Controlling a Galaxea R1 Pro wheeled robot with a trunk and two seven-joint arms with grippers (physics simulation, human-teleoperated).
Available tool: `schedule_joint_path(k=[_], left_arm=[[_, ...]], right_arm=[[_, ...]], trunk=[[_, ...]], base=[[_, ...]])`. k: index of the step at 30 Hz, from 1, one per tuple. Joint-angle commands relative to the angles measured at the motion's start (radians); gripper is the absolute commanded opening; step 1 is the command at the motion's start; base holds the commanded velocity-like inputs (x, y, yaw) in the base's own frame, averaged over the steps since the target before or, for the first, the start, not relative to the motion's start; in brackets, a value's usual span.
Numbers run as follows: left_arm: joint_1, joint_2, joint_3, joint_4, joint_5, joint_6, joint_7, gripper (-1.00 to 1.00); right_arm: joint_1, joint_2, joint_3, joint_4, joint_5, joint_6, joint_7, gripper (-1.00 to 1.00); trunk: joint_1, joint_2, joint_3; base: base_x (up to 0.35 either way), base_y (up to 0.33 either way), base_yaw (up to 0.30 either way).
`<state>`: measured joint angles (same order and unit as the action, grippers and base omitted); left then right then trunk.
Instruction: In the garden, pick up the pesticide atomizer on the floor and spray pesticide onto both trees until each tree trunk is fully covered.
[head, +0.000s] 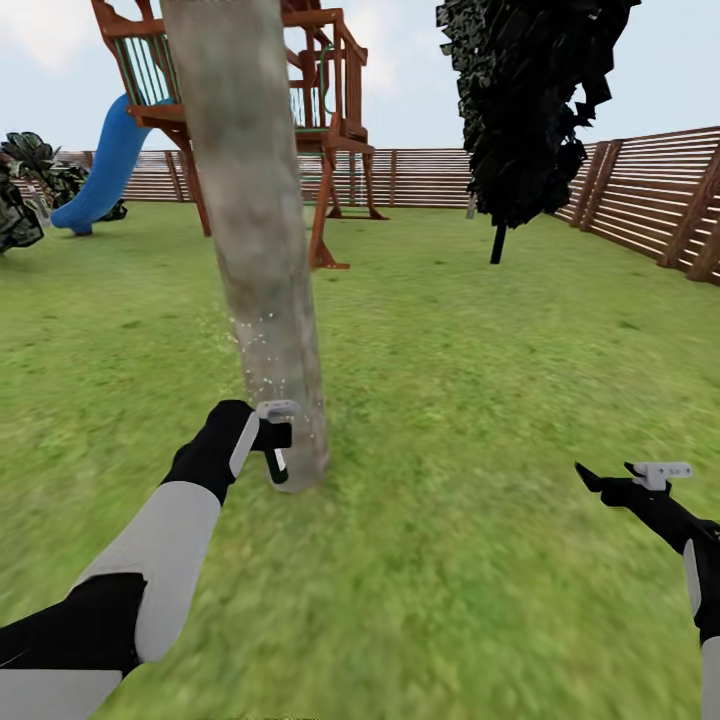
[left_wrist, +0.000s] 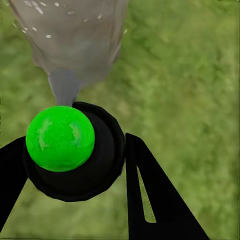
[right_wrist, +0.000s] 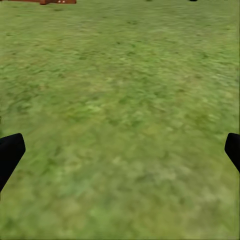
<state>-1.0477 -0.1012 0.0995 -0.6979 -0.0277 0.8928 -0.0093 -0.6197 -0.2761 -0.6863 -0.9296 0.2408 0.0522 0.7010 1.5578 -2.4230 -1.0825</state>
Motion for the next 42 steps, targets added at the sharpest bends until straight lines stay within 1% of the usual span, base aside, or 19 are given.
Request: schedule_joint_path(k=[1,16,33,42], left_arm=[[0.000,0.000,0.000,0.000,-0.001,0.000,0.000,-1.00],[0.000,0.002,0.000,0.000,-0.005,0.000,0.000,-1.00],[0.000,0.003,0.002,0.009,-0.008,-0.004,0.000,-1.00],[0.000,0.003,0.001,0.009,-0.011,-0.006,0.002,-1.00]], right_arm=[[0.000,0.000,0.000,0.000,0.000,0.000,0.000,1.00],[0.000,0.000,0.000,0.000,0.000,0.000,0.000,1.00],[0.000,0.001,0.001,-0.001,0.000,0.000,0.000,1.00],[0.000,0.000,0.001,-0.001,0.000,0.000,0.000,1.00]], trunk=[[0.000,0.000,0.000],[0.000,0.000,0.000],[0.000,0.000,0.000],[0.000,0.000,0.000]], base=[[0.000,-0.272,0.258],[0.081,-0.272,0.269],[0.000,-0.272,0.015],[0.063,-0.271,0.260]])
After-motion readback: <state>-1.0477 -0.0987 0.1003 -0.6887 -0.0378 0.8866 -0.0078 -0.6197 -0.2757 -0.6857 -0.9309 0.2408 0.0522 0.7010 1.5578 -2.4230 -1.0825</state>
